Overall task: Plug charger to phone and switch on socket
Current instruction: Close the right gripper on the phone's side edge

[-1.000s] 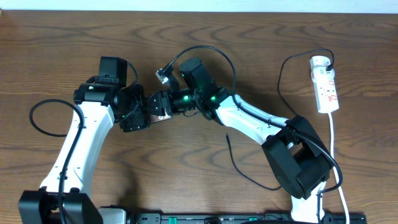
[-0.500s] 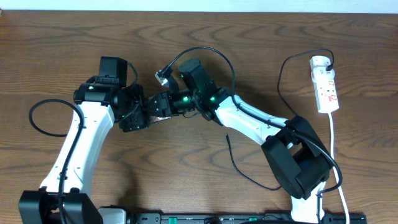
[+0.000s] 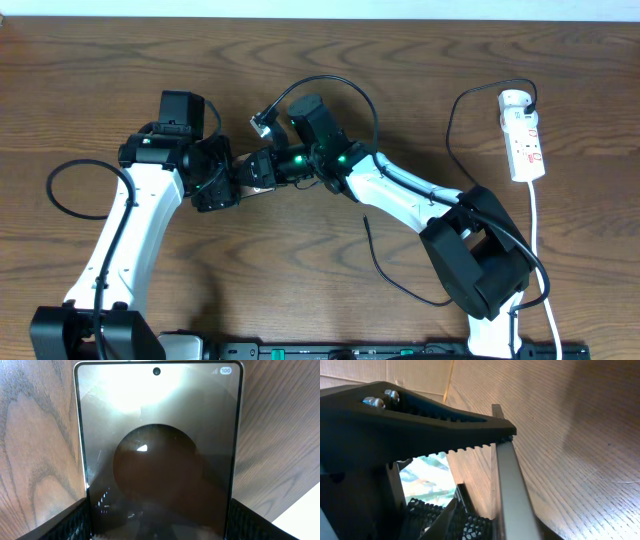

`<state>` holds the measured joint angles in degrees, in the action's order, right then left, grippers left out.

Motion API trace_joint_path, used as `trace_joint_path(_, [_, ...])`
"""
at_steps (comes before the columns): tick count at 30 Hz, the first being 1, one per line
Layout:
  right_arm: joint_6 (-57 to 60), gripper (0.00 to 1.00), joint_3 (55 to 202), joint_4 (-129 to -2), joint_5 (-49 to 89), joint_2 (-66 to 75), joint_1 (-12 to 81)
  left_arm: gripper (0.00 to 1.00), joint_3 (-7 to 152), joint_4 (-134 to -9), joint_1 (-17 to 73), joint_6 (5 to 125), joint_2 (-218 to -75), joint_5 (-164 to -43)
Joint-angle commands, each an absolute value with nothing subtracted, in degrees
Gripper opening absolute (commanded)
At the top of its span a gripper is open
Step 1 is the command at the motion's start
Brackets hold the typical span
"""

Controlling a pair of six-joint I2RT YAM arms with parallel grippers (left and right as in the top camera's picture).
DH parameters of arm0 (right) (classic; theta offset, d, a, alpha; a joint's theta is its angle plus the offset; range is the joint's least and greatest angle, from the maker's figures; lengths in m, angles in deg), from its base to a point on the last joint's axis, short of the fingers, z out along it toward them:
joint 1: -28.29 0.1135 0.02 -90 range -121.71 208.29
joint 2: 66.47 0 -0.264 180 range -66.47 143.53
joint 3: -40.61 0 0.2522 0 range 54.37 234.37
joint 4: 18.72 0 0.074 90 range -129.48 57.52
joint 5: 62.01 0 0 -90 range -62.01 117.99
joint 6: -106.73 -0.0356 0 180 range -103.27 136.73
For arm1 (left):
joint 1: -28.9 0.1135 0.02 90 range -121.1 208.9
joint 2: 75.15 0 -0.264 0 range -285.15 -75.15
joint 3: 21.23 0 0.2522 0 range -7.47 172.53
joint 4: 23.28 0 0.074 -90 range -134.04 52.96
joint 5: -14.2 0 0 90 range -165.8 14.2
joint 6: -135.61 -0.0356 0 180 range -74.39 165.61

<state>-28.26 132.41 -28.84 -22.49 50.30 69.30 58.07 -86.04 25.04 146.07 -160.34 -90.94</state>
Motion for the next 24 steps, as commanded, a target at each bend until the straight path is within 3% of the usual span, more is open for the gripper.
trace_joint_path(1, [-28.0, 0.21, 133.2, -28.7, -24.1, 50.6, 70.0, 0.07, 58.4, -85.8, 25.0, 145.5, -160.1, -91.6])
trace_joint_path(5, [-28.0, 0.15, 133.2, -28.7, -24.1, 50.6, 70.0, 0.07, 58.4, -85.8, 25.0, 145.5, -160.1, -91.6])
trace_joint_path(11, [-28.0, 0.13, 133.2, -28.7, -24.1, 50.6, 70.0, 0.07, 58.4, -85.8, 25.0, 145.3, -160.1, -91.6])
trace_joint_path(24, [-28.0, 0.01, 133.1, -28.7, -24.1, 50.6, 70.0, 0.07, 58.4, -85.8, 25.0, 144.7, -160.1, -91.6])
